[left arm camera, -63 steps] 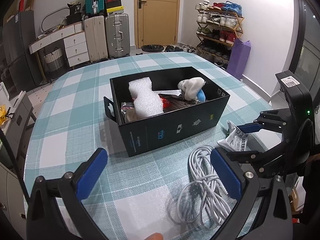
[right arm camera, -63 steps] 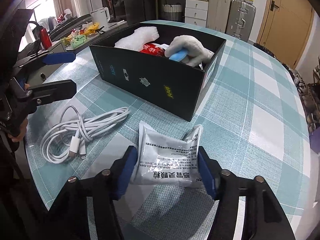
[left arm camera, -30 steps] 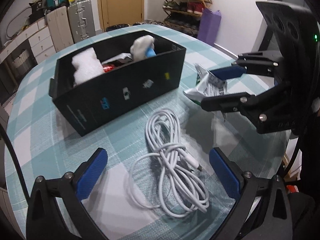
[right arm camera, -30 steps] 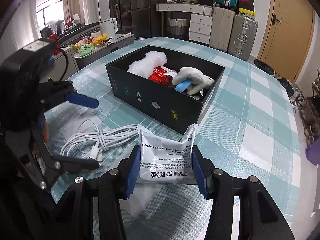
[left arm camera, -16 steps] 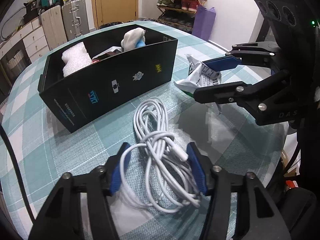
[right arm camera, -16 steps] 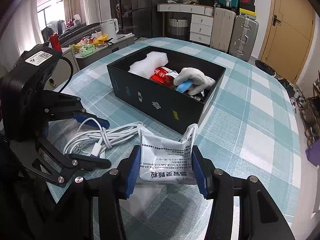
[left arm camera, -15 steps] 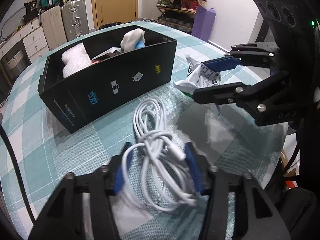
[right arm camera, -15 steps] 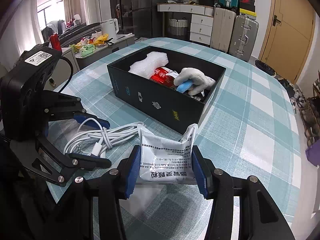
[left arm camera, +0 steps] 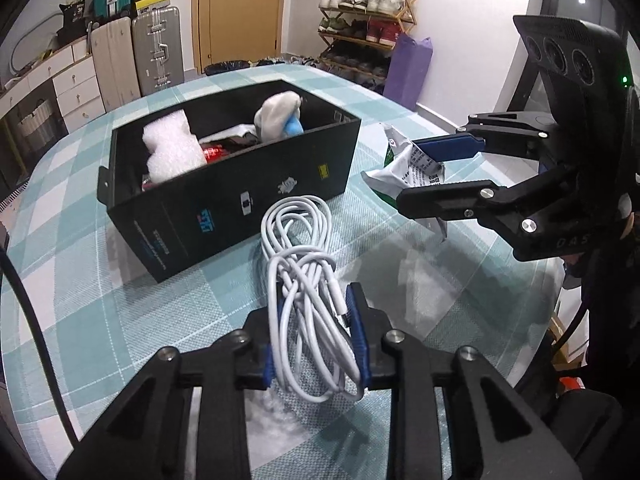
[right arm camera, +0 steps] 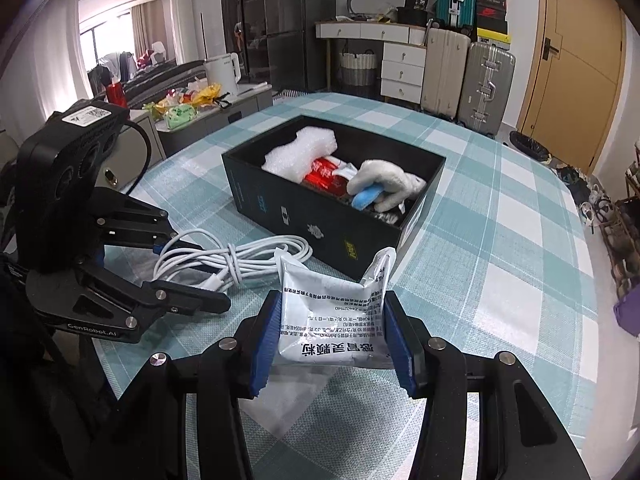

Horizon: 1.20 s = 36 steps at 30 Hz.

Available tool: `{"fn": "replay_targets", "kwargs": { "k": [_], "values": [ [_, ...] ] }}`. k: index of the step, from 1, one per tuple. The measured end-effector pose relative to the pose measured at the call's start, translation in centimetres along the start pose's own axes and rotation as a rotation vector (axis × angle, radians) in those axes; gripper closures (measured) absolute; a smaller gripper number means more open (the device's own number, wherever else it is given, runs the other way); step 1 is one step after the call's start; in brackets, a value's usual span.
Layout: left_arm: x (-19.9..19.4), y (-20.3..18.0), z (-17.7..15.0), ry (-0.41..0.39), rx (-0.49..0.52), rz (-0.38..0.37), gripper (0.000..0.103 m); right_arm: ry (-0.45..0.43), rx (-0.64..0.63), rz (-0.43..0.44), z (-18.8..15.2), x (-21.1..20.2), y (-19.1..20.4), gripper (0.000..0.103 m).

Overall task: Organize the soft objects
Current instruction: 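Carry the white cable and sachet over the black box with both tools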

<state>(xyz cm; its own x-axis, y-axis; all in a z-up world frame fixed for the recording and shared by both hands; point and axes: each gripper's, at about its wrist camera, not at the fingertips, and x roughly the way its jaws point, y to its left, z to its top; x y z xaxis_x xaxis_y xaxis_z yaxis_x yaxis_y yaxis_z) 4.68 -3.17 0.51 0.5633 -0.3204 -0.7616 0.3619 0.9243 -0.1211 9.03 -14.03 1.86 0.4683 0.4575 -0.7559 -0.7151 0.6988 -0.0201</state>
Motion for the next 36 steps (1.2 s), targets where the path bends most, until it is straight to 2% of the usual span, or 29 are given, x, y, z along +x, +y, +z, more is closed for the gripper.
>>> {"fn": "replay_targets", "kwargs": {
  "k": [6, 19, 27, 36],
  "values": [
    [-1.4, 0.3, 0.5, -0.058, -0.021, -0.026, 0.076, -0.053, 0.012, 0.008, 0.3, -1.2, -0.2, 0.053],
    [-5.2, 1.6, 2.0, -0.209, -0.086, 0.003, 0.076, -0.166, 0.055, -0.001, 1.1, -3.6, -0.8, 0.053],
    [-6.7, 4.0, 3.1, -0.280, -0.149, 0.095, 0.076, -0.220, 0.093, -0.005, 1.9, -4.5, -1.4, 0.053],
    [-5.6, 6.1, 4.5, -0.299, -0.172, 0.174, 0.076, -0.238, 0.103, 0.000, 3.5, -3.6, -1.6, 0.053]
  ]
}}
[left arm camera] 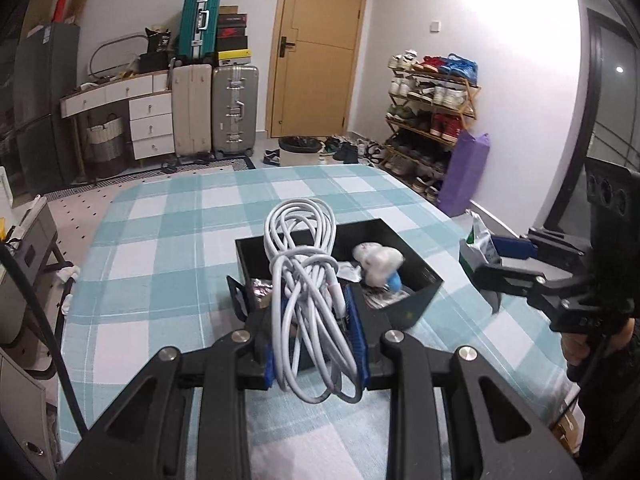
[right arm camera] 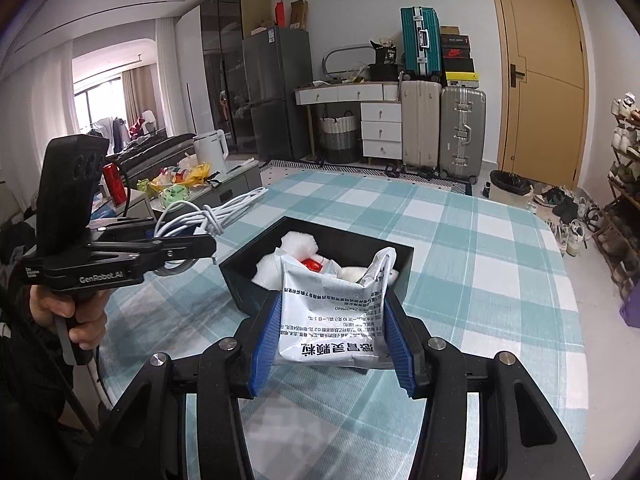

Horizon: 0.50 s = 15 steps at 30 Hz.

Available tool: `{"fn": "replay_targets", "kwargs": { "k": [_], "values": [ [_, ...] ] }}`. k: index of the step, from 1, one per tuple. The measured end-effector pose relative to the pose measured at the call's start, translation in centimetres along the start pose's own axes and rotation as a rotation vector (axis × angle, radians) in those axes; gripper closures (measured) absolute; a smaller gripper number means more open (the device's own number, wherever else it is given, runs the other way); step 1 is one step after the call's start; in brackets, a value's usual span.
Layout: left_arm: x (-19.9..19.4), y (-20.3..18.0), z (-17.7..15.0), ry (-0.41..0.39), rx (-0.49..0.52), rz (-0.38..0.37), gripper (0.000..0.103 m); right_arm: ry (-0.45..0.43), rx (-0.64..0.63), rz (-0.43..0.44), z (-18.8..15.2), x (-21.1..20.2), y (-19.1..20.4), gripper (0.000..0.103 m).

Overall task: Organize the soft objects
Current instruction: 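Carry the white cable and sachet over the black box with both tools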

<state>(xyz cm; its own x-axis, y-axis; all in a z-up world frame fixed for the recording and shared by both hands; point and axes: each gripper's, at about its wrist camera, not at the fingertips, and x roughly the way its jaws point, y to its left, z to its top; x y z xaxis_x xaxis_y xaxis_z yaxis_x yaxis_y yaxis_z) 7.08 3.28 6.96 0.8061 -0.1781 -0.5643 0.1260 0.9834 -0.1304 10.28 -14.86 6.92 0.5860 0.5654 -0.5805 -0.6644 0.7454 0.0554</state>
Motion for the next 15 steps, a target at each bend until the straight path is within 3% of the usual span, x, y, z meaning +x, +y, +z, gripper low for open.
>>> {"fn": "replay_targets", "kwargs": {
  "k": [15],
  "values": [
    [3.3, 0.9, 0.9, 0.006, -0.012, 0.068, 0.076, 0.017, 0.010, 0.014, 1.8, 3.1, -0.2, 0.053]
  ]
}}
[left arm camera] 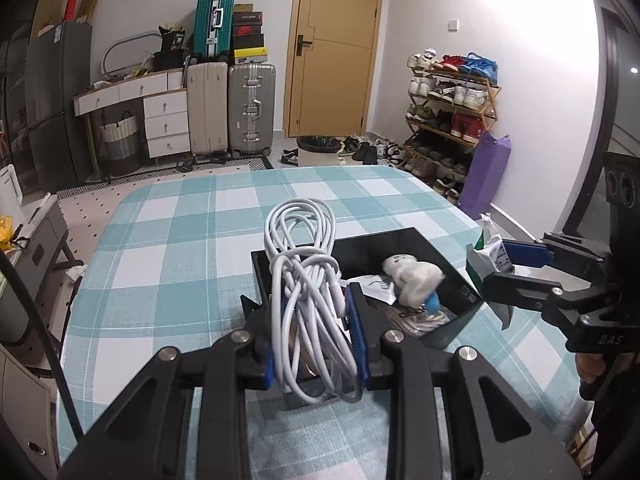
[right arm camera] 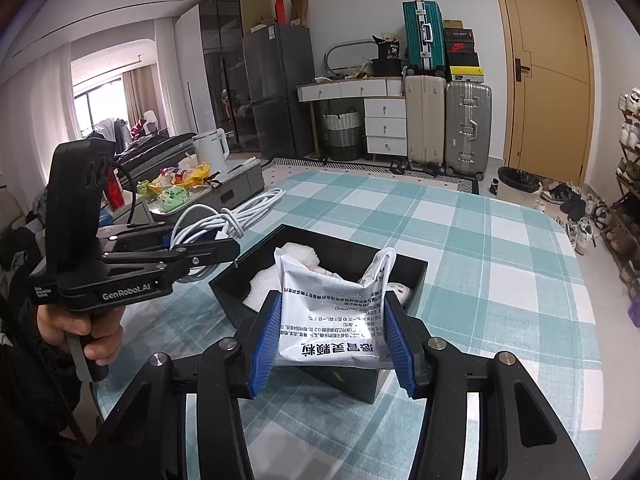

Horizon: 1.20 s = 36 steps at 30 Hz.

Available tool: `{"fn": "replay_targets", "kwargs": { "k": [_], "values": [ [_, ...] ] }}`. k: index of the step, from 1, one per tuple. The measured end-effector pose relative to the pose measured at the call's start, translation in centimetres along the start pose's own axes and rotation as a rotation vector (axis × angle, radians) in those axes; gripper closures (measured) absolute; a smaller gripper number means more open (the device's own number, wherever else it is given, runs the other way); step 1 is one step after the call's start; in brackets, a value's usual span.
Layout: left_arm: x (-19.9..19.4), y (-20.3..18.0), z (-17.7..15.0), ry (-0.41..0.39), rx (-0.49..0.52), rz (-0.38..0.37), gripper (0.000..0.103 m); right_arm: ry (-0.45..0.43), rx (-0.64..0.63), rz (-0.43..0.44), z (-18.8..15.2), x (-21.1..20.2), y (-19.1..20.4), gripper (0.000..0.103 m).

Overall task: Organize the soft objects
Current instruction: 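Carry the white cable and sachet over the black box with both tools, then lower both items into the box, open both tools and withdraw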

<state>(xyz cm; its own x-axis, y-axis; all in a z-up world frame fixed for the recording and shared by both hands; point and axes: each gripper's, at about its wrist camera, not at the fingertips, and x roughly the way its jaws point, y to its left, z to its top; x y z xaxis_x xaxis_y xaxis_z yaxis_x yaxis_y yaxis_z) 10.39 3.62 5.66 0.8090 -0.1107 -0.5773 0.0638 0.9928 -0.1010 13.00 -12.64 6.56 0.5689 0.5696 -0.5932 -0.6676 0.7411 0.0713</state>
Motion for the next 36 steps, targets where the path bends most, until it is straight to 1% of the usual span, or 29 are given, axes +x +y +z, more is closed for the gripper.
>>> {"fn": "replay_targets", "kwargs": {
  "k": [6, 16, 23, 36],
  "values": [
    [1.4, 0.0, 0.1, 0.009, 0.010, 0.017, 0.076, 0.007, 0.005, 0.003, 0.5, 1.0, -0.3, 0.053],
    [3.4, -0.1, -0.2, 0.030, 0.061, 0.063, 0.076, 0.026, -0.007, 0.001, 1.1, 2.6, -0.7, 0.053],
    [4.5, -0.1, -0.4, 0.068, 0.057, 0.025, 0.076, 0.044, -0.017, 0.000, 1.3, 3.7, -0.8, 0.053],
    [4.9, -0.4, -0.4, 0.079, 0.061, -0.004, 0.076, 0.086, -0.064, -0.010, 1.9, 6.6, 0.0, 0.053]
  ]
}}
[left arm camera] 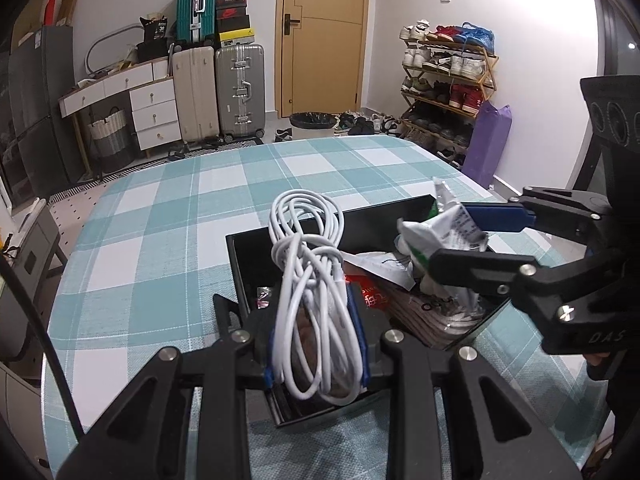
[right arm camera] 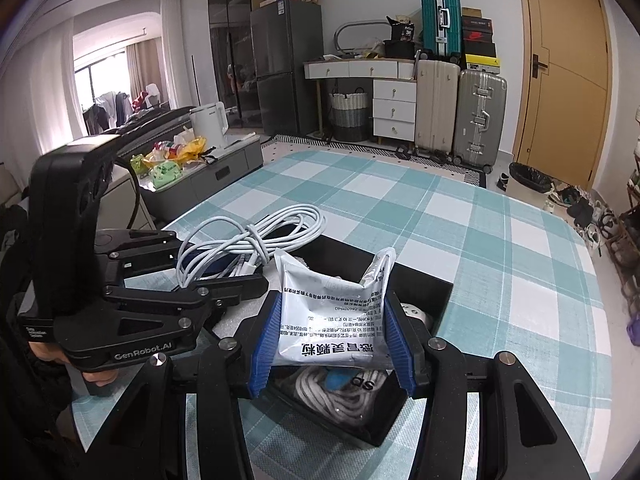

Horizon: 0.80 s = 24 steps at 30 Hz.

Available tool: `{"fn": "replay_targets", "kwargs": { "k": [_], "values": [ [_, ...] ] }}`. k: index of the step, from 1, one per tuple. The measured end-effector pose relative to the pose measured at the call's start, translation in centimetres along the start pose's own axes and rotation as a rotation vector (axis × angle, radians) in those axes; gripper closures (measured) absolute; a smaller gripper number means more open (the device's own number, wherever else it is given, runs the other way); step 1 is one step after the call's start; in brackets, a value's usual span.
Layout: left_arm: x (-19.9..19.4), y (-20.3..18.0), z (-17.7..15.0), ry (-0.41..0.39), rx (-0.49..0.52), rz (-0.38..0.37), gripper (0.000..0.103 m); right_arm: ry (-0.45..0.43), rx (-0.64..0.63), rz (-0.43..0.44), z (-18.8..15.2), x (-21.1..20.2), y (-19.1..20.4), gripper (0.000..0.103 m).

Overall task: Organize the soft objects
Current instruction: 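Lower both items into the box, open both tools and withdraw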

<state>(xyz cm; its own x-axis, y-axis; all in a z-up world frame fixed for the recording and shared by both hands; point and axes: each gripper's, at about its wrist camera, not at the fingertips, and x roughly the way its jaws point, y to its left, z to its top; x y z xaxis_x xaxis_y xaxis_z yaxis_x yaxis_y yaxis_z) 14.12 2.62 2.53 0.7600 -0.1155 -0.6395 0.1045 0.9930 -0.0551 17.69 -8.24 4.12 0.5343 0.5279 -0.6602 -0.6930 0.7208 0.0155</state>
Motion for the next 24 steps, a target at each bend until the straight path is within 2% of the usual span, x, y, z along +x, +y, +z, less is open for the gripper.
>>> {"fn": "replay_targets", "kwargs": {
  "k": [9, 12, 17, 21, 24],
  "values": [
    [0.2, -0.4, 0.0, 0.008, 0.019, 0.000, 0.076, 0.027, -0.015, -0.030, 0.0, 1.5, -0.2, 0.053],
    [0.1, -0.1, 0.2, 0.014, 0.000, -0.003, 0.073, 0.034, -0.024, -0.046, 0.0, 1.7, -0.2, 0.047],
    [-0.8, -0.3, 0.4, -0.004, 0.006, 0.003, 0.050, -0.001, -0.022, -0.060, -0.2, 0.6, -0.7, 0.027],
    [-1.9, -0.6, 0.6, -0.022, 0.023, 0.006, 0.044, -0.023, -0.019, -0.081, -0.4, -0.5, -1.0, 0.017],
    [-2.6, -0.6, 0.5, -0.032, 0.022, 0.024, 0.022, -0.038, -0.005, -0.098, -0.9, -1.3, -1.3, 0.009]
  ]
}}
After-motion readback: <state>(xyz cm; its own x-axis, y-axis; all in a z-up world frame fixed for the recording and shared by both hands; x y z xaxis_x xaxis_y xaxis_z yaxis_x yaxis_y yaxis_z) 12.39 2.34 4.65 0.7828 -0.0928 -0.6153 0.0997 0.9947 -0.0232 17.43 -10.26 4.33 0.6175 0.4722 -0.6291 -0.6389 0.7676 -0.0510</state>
